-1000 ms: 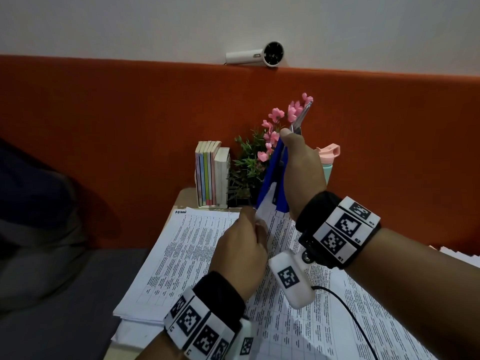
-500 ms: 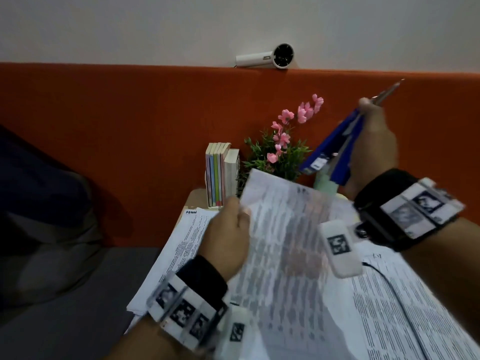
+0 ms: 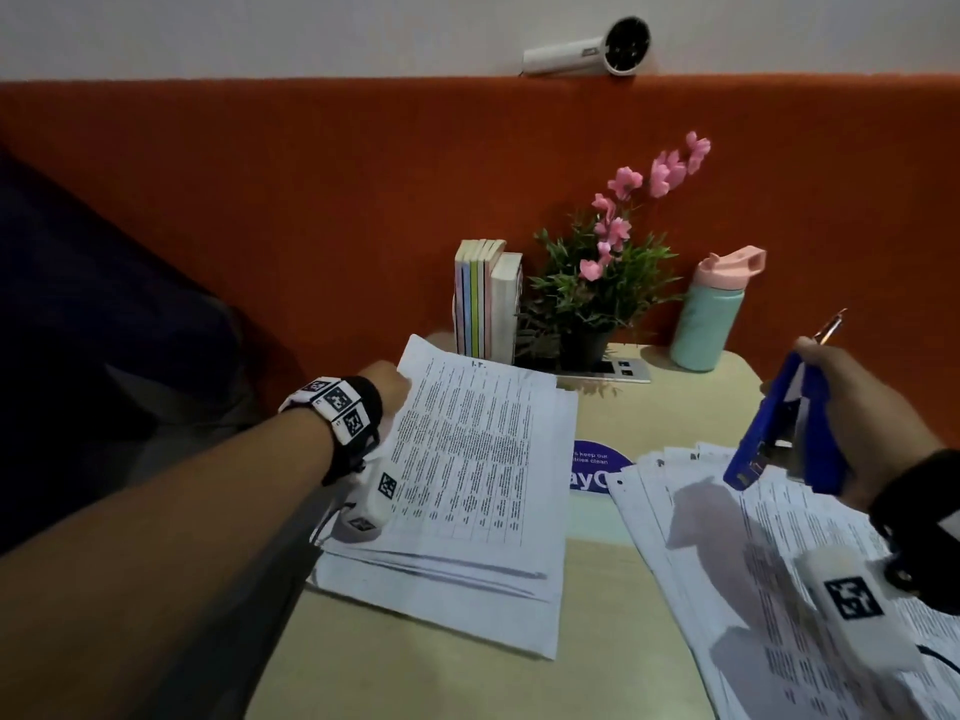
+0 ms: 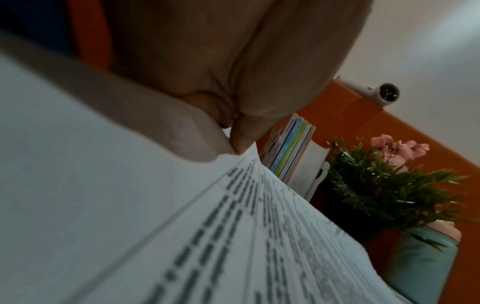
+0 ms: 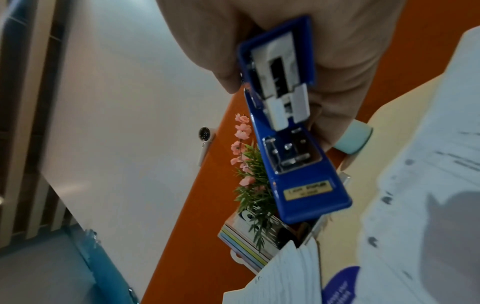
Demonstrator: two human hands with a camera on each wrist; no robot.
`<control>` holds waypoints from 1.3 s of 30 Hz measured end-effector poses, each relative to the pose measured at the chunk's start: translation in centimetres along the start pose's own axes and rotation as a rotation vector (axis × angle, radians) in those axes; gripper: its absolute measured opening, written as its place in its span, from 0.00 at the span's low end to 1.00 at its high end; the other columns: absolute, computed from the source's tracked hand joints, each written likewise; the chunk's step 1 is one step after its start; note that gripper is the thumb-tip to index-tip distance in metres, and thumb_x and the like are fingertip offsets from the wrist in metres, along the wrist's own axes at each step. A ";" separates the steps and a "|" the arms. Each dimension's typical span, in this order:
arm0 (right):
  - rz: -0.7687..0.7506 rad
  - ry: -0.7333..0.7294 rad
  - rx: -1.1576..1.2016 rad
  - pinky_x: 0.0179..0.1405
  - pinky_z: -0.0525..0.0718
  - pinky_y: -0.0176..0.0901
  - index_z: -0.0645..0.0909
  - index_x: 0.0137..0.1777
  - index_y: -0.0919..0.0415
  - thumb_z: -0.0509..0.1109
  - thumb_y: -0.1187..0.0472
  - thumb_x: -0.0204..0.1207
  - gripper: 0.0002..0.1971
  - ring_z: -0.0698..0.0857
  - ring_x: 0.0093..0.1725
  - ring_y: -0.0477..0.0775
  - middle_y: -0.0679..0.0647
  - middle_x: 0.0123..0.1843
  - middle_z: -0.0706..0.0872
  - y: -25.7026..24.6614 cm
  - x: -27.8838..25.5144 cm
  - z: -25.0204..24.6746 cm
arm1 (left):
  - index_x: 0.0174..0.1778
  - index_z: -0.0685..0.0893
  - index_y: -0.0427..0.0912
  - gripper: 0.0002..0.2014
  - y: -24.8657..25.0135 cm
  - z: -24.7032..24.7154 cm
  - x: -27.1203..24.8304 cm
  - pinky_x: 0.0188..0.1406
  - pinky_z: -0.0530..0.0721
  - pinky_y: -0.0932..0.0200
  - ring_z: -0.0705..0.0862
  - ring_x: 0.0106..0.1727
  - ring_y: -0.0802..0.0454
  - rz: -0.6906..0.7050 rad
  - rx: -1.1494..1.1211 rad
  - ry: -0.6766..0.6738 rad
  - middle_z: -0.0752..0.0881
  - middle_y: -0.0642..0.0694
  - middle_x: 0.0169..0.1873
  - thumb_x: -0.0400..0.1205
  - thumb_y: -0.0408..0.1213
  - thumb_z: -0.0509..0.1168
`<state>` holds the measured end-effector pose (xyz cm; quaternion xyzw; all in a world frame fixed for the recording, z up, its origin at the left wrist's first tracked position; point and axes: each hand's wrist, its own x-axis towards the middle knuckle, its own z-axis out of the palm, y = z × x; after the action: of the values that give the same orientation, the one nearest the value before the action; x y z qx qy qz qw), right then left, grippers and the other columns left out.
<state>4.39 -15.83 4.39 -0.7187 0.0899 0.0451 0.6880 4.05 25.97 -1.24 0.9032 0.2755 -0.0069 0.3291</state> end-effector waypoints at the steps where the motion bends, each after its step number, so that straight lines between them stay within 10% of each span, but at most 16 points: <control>1: 0.011 0.000 -0.023 0.49 0.84 0.62 0.80 0.57 0.59 0.65 0.33 0.76 0.28 0.81 0.42 0.61 0.59 0.45 0.82 0.4 -0.1 -0.1 | 0.57 0.84 0.27 0.15 -0.2 0.2 0.3 0.55 0.84 0.51 0.85 0.54 0.40 -0.013 0.022 -0.004 0.87 0.38 0.54 0.88 0.36 0.58; 6: 0.068 -0.005 -0.128 0.53 0.84 0.65 0.82 0.59 0.65 0.63 0.33 0.77 0.32 0.82 0.44 0.64 0.62 0.47 0.84 1.5 -0.1 -0.4 | 0.47 0.84 0.32 0.10 0.2 0.8 0.4 0.37 0.80 0.58 0.82 0.41 0.44 -0.030 0.142 -0.072 0.84 0.42 0.40 0.83 0.37 0.64; 14: 0.120 -0.103 -0.351 0.42 0.87 0.65 0.75 0.61 0.65 0.65 0.52 0.83 0.16 0.81 0.43 0.70 0.69 0.48 0.79 2.3 -0.2 -1.6 | 0.75 0.72 0.36 0.34 1.8 1.7 -1.1 0.64 0.77 0.53 0.75 0.71 0.40 -0.068 0.524 -0.100 0.73 0.36 0.73 0.81 0.56 0.68; 18: 0.051 -0.131 -0.398 0.49 0.88 0.72 0.79 0.60 0.60 0.66 0.53 0.84 0.12 0.88 0.51 0.76 0.72 0.53 0.86 1.4 0.0 -3.5 | 0.82 0.63 0.36 0.43 5.4 0.2 -3.9 0.72 0.74 0.44 0.68 0.76 0.33 0.002 0.282 0.022 0.64 0.33 0.77 0.79 0.62 0.67; 23: 0.103 -0.147 -0.569 0.49 0.87 0.73 0.80 0.56 0.61 0.67 0.53 0.83 0.11 0.86 0.43 0.68 0.67 0.47 0.85 2.5 0.4 -5.3 | 0.72 0.76 0.45 0.26 13.7 2.4 -11.9 0.76 0.74 0.41 0.74 0.75 0.47 0.219 -0.430 -0.495 0.75 0.50 0.74 0.81 0.50 0.72; 27: 0.081 -0.119 -0.813 0.42 0.84 0.47 0.76 0.63 0.50 0.67 0.48 0.82 0.13 0.87 0.41 0.55 0.54 0.46 0.86 4.3 0.8 -6.2 | 0.80 0.70 0.45 0.33 17.7 10.2 -14.4 0.73 0.75 0.50 0.76 0.74 0.47 0.552 0.268 -0.476 0.74 0.46 0.77 0.82 0.57 0.66; 30: 0.069 -0.140 -0.916 0.34 0.76 0.38 0.73 0.65 0.43 0.66 0.47 0.82 0.14 0.85 0.38 0.47 0.46 0.43 0.85 5.0 0.5 -6.4 | 0.73 0.77 0.38 0.27 18.2 15.0 -14.6 0.52 0.79 0.55 0.81 0.56 0.45 0.611 0.617 -0.434 0.82 0.41 0.64 0.84 0.53 0.63; 36: 0.036 -0.178 -0.875 0.29 0.73 0.37 0.74 0.63 0.42 0.65 0.47 0.83 0.11 0.83 0.35 0.45 0.45 0.42 0.85 5.1 0.1 -6.9 | 0.68 0.76 0.41 0.27 18.2 16.2 -11.9 0.50 0.81 0.52 0.84 0.56 0.42 0.531 0.578 -0.347 0.83 0.41 0.60 0.79 0.52 0.72; 39: 0.042 -0.192 -0.778 0.41 0.86 0.44 0.75 0.63 0.42 0.66 0.47 0.82 0.12 0.89 0.43 0.60 0.56 0.49 0.90 5.4 0.1 -7.0 | 0.54 0.81 0.46 0.16 17.4 15.8 -10.4 0.43 0.76 0.59 0.79 0.47 0.46 0.497 0.422 -0.370 0.80 0.46 0.48 0.76 0.45 0.77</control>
<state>3.04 -23.06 -0.56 -0.9161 0.0162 0.1567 0.3688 6.69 0.39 -1.34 0.9739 -0.0237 -0.1467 0.1716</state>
